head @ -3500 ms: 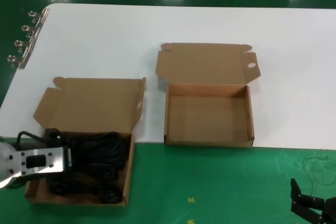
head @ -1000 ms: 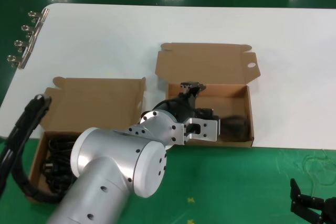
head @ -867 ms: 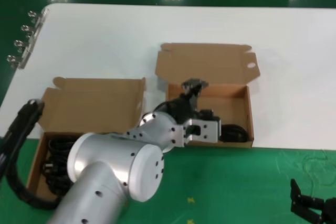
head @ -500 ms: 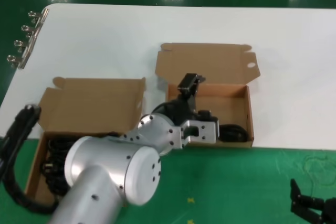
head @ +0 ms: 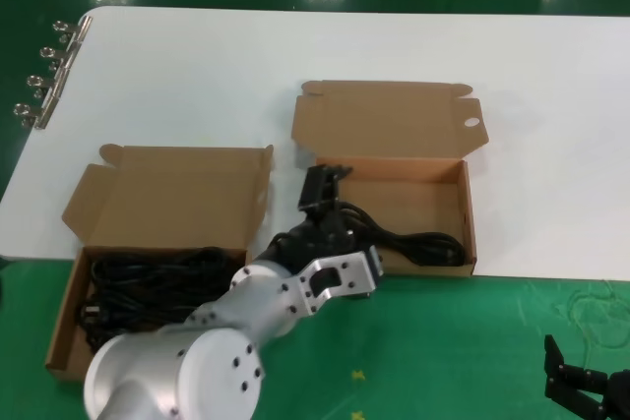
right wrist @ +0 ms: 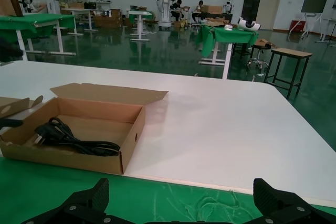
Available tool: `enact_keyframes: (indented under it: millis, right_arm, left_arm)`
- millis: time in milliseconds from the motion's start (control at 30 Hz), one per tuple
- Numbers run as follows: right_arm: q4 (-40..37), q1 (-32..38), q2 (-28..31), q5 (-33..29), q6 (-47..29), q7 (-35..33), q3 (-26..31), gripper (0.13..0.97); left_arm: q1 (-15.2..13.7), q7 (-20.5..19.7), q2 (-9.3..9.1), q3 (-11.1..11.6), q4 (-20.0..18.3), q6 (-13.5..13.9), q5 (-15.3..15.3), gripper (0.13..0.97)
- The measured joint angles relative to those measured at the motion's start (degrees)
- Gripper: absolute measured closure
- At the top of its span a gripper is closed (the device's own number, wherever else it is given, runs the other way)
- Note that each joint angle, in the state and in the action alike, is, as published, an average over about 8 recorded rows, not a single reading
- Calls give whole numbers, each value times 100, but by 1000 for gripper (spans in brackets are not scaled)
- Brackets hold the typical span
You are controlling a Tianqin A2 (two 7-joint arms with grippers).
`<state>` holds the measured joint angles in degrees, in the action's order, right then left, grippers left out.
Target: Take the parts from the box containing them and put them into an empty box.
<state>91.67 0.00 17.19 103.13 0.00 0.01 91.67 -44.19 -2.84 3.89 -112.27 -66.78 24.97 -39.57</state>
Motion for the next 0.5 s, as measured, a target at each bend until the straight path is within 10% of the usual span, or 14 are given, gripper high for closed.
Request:
enact_keyframes:
  millis: [500]
  right_arm:
    - [0,0,0,-1,0,0,0,129]
  left_arm:
    - [1062,68,320,495,-599,-600,-1529,141]
